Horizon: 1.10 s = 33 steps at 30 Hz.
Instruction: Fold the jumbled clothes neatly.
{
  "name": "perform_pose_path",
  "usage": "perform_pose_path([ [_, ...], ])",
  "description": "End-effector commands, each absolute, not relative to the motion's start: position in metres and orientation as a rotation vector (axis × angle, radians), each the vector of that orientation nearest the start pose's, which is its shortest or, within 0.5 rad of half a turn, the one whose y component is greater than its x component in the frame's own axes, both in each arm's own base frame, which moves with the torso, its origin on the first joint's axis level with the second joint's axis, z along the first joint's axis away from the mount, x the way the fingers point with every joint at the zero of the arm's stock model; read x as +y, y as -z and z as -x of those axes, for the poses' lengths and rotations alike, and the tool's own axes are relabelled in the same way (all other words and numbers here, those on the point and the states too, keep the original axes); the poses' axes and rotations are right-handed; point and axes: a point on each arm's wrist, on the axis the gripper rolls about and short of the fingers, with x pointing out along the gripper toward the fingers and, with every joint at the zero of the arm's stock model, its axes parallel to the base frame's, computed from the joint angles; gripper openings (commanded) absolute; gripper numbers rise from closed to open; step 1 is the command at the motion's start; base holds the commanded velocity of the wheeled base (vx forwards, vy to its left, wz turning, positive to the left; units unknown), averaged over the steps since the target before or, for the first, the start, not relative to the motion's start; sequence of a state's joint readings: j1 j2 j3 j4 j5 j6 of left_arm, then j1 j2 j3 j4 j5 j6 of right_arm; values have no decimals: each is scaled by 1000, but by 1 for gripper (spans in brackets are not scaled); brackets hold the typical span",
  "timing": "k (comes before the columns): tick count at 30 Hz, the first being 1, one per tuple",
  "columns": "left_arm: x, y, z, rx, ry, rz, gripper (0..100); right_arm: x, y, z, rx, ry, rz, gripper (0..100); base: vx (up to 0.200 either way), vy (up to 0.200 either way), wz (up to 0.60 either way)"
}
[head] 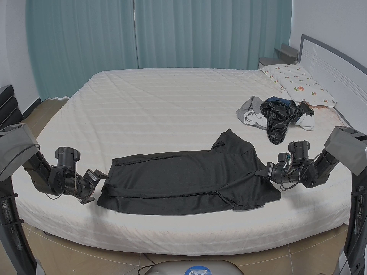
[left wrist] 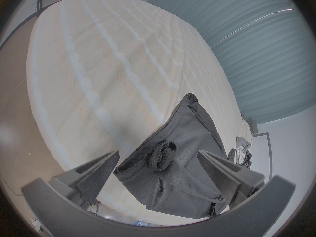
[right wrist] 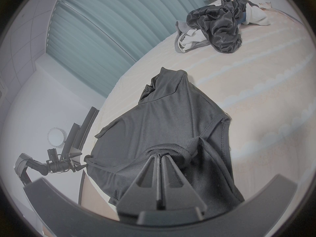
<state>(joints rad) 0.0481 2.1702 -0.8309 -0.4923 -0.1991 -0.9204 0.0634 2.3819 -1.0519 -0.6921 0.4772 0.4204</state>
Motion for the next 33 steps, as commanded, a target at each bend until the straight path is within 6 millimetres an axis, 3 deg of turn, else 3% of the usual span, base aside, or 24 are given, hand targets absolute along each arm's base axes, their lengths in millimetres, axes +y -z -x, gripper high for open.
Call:
perform_pose_path([
  [1, 14, -21, -351, 840, -259, 968, 100, 37, 14, -412, 749, -380, -531, 100, 0, 0, 0],
  [8, 16, -25, -353, 823, -258, 976, 100, 36, 12, -408, 753, -381, -537, 100, 0, 0, 0],
  [22, 13, -28, -357, 816, -243, 1004, 100, 20, -23, -378, 732, -331, -601, 100, 0, 0, 0],
  [33, 10, -29, -356, 819, -239, 1007, 100, 18, -15, -361, 693, -332, -598, 100, 164, 0, 0],
])
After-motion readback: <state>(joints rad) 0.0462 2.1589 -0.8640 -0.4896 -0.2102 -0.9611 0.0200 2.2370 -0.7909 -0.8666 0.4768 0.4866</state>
